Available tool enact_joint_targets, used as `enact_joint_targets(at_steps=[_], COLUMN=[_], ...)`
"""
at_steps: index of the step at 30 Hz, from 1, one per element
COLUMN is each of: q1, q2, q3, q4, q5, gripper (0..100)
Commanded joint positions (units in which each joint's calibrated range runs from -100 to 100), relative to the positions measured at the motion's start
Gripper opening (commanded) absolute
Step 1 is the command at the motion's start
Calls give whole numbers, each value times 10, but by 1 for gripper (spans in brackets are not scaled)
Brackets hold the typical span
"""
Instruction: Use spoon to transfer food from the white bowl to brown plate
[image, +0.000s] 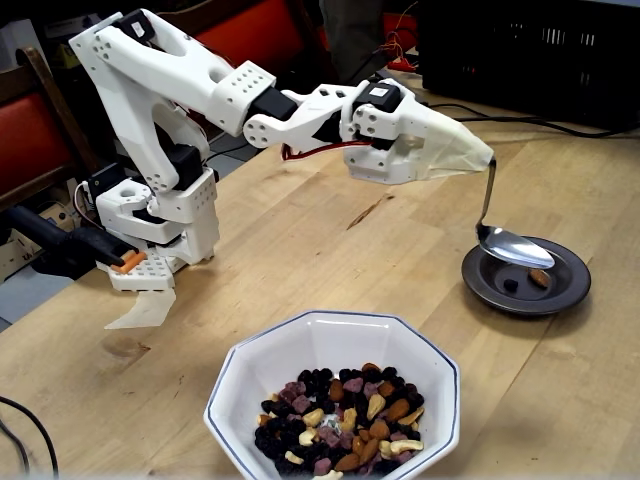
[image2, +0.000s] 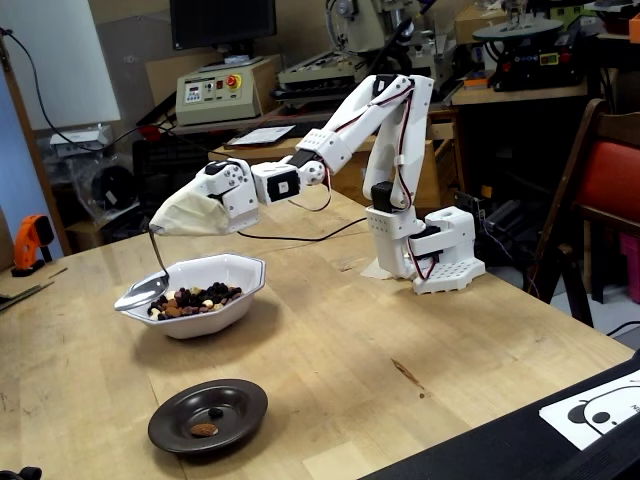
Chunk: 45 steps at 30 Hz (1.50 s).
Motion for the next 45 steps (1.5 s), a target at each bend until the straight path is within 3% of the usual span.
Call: enact_joint_targets(at_steps=[1, 45], q1=[21, 57], q2=[-46, -360], q3=[-33, 250], q4=[-8, -8], q5=[-1, 1], gripper=[2, 2])
